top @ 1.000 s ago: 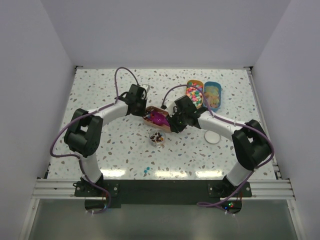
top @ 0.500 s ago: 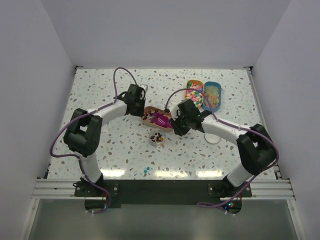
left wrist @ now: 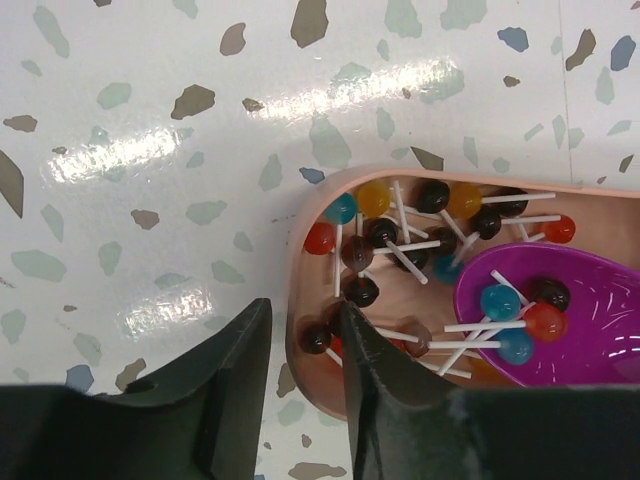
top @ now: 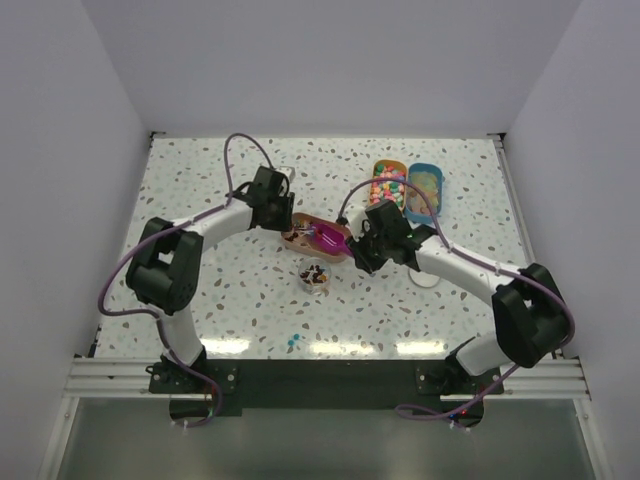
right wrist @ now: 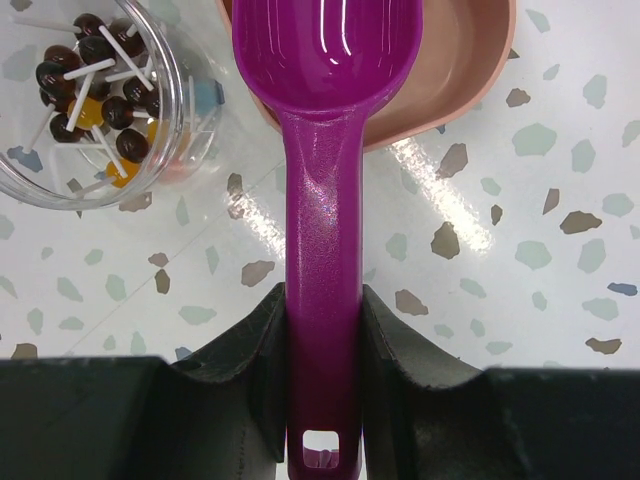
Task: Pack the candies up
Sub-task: Scoop the fake candies from the storage box, then place the fake candies in the packing bottle.
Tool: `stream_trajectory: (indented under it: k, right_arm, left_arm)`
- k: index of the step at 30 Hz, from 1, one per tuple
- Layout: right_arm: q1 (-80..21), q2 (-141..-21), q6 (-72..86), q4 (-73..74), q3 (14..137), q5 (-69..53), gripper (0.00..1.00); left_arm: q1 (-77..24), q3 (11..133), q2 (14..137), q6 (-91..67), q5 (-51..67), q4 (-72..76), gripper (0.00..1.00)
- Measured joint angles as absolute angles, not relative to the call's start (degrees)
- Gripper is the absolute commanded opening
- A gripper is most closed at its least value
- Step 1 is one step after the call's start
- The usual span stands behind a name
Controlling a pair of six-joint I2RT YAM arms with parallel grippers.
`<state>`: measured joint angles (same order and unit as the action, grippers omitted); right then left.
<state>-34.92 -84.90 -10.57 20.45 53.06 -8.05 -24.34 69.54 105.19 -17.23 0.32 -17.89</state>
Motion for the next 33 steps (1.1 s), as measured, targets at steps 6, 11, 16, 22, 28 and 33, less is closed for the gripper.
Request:
stream_trajectory:
  k: [6,11,16,22,28,33]
  right_arm:
    - [-34.9,-82.7,-10.5,20.3,52.8,-8.0,0.0]
    - [-34.9,-78.9,-10.6,21.4,52.6,-8.0,0.0]
    - [-34.9,-74.0,-11.1,25.1,52.6,-8.0,0.0]
    - [-35.0,-67.9,-12.3,32.4,52.8,-8.0,0.0]
    - [-39.0,-64.1,-13.3,41.0,54.3,-6.3,0.0]
    - [-44.6,-64.1,-13.9,47.4,56.4,-3.6,0.0]
  left_arm:
    - [-24.3,69.4,101.2,-17.5,0.6,-17.9,0.62]
    - [-23.8,68.2,93.2,-18.0,-0.5,-17.0,0.78]
    - [-23.0,67.2,86.6,-18.4,-2.1,-16.8,0.88]
    - [-22.2,63.4,78.9,-18.2,-4.8,-16.2,0.97]
    - [-21.8,58.4,72.7,-17.1,-8.1,-14.3,0.98]
    - [-21.7,56.2,70.8,-16.0,-11.2,-14.0,0.98]
